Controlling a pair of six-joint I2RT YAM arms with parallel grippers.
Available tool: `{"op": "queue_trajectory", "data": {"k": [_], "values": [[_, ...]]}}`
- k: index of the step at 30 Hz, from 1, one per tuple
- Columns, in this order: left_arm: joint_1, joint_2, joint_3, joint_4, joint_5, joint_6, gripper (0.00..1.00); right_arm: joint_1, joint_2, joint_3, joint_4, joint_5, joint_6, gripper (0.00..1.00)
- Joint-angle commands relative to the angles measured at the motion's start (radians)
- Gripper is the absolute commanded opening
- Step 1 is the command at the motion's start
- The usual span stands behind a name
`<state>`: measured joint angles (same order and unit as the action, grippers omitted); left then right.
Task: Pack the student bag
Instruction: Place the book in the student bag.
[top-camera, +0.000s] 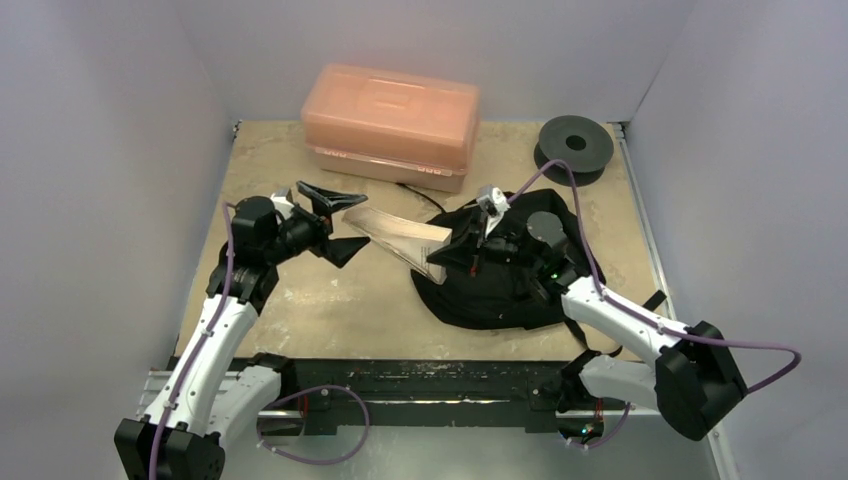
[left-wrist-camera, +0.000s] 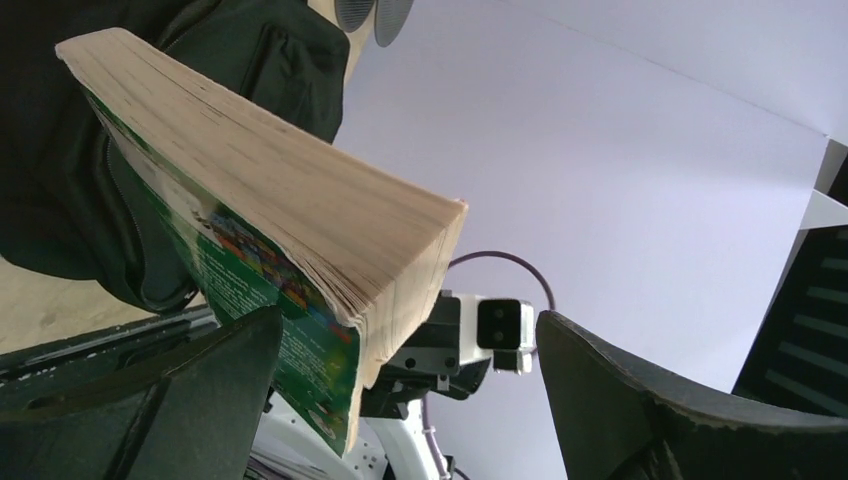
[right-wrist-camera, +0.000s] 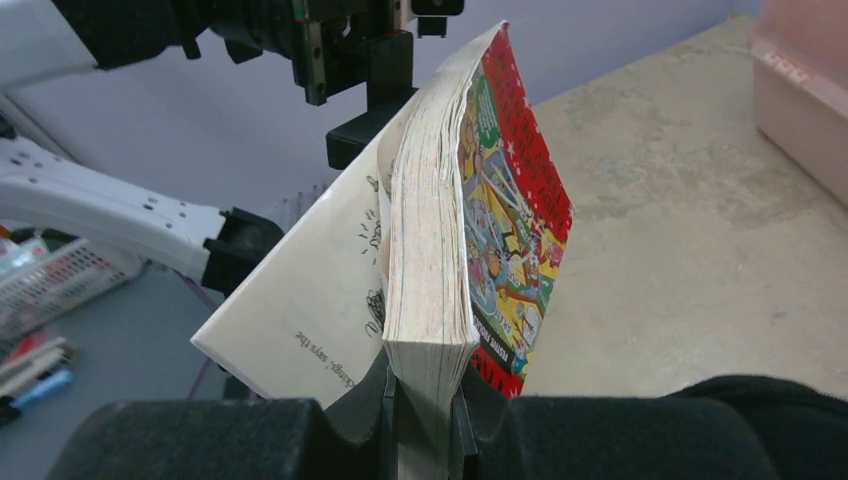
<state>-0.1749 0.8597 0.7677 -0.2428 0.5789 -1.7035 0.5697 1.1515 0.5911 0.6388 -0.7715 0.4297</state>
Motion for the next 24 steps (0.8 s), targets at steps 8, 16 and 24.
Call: {"op": "queue_trajectory", "data": {"k": [8, 16, 24], "values": [[0.006, 0.025, 0.045, -0.180, 0.049, 0.200, 0.95, 0.248, -0.103, 0.166, -0.337, 0.288, -0.579, 0.00], [0.006, 0.015, -0.004, -0.121, 0.052, 0.213, 0.44, 0.341, -0.079, 0.196, -0.406, 0.487, -0.631, 0.22], [0.009, 0.037, 0.017, 0.011, -0.040, 0.302, 0.00, 0.343, -0.183, 0.037, -0.329, 0.747, -0.363, 0.82]]}}
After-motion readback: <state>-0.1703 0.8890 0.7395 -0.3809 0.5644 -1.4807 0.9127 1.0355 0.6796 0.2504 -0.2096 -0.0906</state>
